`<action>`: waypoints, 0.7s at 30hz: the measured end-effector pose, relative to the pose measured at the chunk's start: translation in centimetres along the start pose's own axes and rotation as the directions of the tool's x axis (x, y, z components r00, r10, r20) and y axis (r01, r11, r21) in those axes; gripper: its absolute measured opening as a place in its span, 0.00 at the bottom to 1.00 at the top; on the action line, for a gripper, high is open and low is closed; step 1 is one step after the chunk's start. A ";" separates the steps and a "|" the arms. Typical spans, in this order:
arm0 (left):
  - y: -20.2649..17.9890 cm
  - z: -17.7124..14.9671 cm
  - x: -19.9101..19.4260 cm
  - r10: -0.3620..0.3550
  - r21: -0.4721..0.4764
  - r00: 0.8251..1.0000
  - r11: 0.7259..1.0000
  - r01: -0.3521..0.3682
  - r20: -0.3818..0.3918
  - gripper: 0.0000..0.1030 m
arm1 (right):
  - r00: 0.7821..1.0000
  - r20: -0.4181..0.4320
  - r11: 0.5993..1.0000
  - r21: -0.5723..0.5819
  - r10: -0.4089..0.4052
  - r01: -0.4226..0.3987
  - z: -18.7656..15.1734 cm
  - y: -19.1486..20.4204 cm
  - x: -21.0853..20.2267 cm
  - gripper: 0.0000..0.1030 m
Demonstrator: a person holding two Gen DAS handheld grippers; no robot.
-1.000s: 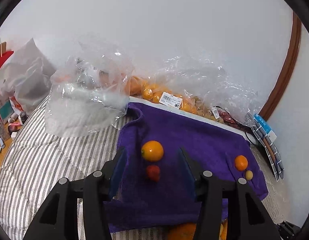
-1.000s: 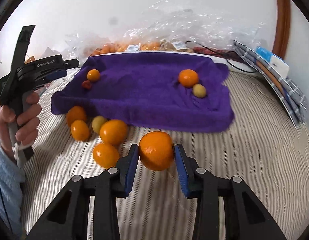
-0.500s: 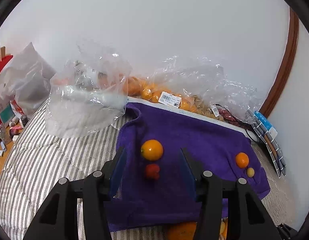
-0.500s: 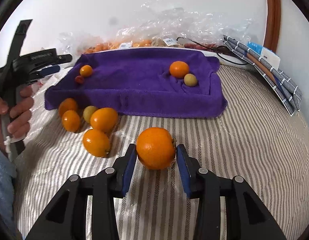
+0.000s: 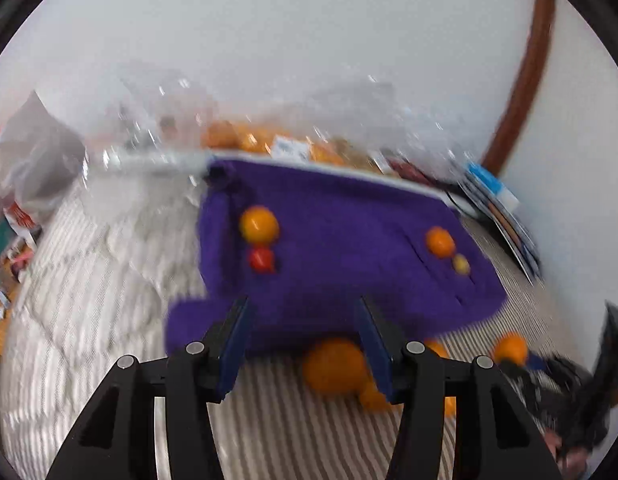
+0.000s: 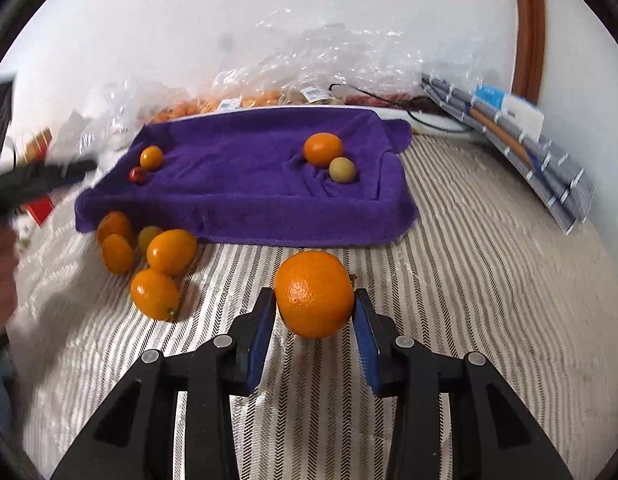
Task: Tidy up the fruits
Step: 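Grasp a large orange beside the towel with the right tool, then grasp a large orange with the left tool while the right tool holds its orange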
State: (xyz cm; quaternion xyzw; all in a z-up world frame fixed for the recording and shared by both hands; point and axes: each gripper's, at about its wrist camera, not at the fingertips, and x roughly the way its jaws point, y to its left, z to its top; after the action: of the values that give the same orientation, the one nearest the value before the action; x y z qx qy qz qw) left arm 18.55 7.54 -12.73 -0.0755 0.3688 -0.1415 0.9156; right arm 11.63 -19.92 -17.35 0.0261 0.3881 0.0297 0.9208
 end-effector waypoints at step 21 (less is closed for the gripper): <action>-0.5 -2.5 5.0 -0.024 -0.167 0.993 0.986 0.004 -0.120 0.49 | 0.992 0.056 0.988 0.090 0.117 -0.122 -0.3 -2.0 -0.9 0.38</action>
State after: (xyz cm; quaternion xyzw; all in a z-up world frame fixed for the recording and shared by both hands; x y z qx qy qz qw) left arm 20.16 5.39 -17.63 -0.1455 0.4338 -0.1208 0.8809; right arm 10.88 -21.98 -17.05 0.0929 0.3634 0.0661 0.9246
